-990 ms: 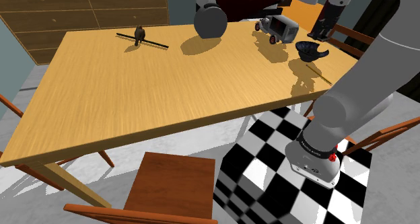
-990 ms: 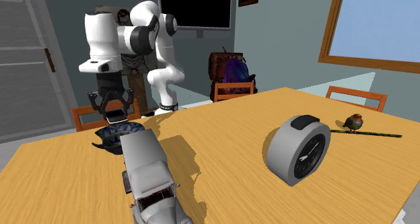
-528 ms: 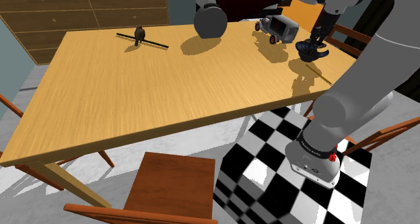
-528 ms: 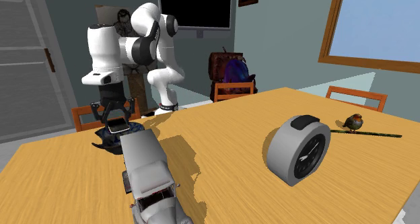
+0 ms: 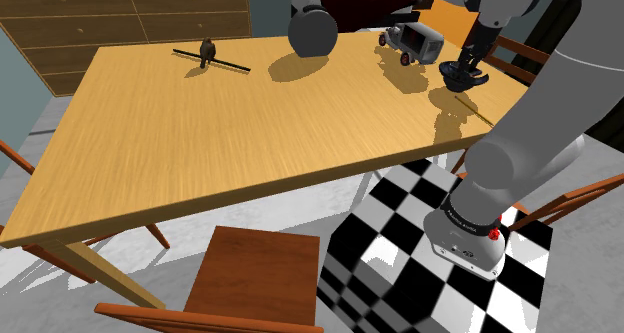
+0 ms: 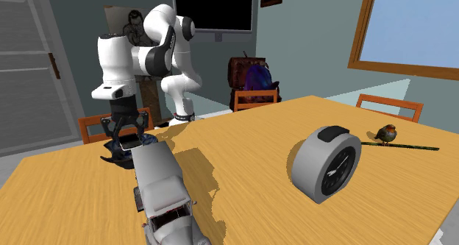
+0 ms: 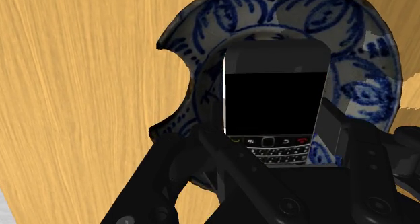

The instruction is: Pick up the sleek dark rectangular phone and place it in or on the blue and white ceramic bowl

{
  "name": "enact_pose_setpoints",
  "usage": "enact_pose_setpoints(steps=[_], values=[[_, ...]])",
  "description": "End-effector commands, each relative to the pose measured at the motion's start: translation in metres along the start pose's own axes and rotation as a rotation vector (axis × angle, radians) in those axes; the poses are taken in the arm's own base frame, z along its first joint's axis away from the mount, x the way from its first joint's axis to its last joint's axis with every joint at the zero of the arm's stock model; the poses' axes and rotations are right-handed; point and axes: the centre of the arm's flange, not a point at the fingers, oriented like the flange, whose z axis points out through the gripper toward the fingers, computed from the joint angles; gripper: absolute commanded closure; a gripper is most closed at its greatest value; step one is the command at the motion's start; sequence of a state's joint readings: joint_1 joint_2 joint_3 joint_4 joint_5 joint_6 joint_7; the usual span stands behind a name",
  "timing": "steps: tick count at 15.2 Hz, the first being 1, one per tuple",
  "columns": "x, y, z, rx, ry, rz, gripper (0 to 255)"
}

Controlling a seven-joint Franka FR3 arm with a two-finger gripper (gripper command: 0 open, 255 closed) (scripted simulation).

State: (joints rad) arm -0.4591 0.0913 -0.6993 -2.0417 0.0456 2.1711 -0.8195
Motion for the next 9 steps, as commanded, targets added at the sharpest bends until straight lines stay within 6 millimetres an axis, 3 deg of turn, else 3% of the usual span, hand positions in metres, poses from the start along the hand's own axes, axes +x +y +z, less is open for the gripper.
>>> enact_pose_setpoints(steps=[1, 2, 3, 8, 9], values=[[0.000, 0.000, 0.000, 0.000, 0.000, 0.000, 255], [0.000, 0.000, 0.000, 0.000, 0.000, 0.000, 255], [0.000, 0.000, 0.000, 0.000, 0.000, 0.000, 0], [0.000, 0.000, 0.000, 0.000, 0.000, 0.000, 0], [0.000, 0.000, -0.013, 0.000, 0.000, 0.000, 0]])
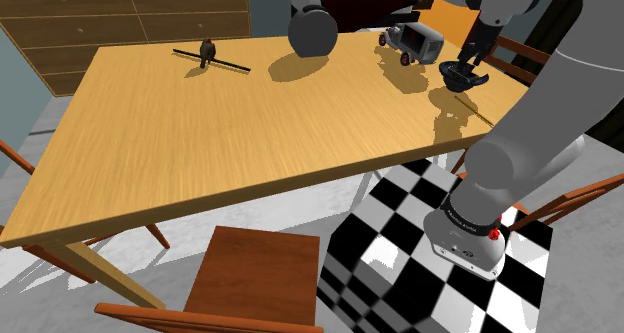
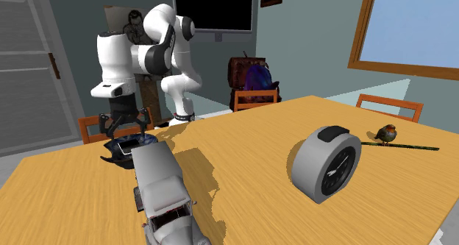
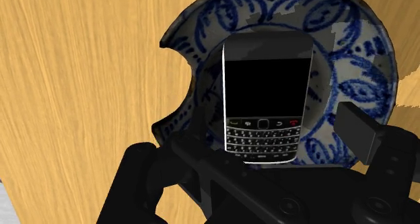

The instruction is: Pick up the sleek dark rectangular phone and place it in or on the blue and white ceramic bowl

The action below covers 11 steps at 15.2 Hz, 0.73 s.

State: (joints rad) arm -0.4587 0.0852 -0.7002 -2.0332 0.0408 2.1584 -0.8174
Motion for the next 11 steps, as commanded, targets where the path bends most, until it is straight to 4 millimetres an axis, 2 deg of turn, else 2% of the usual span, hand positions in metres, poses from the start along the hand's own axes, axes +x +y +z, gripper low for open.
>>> enact_pose_setpoints(steps=[1, 3, 11], values=[[0.000, -0.001, -0.021, 0.000, 0.000, 0.000, 0], [0.000, -0.001, -0.045, 0.000, 0.000, 0.000, 0], [0.000, -0.001, -0.045, 0.000, 0.000, 0.000, 0]])
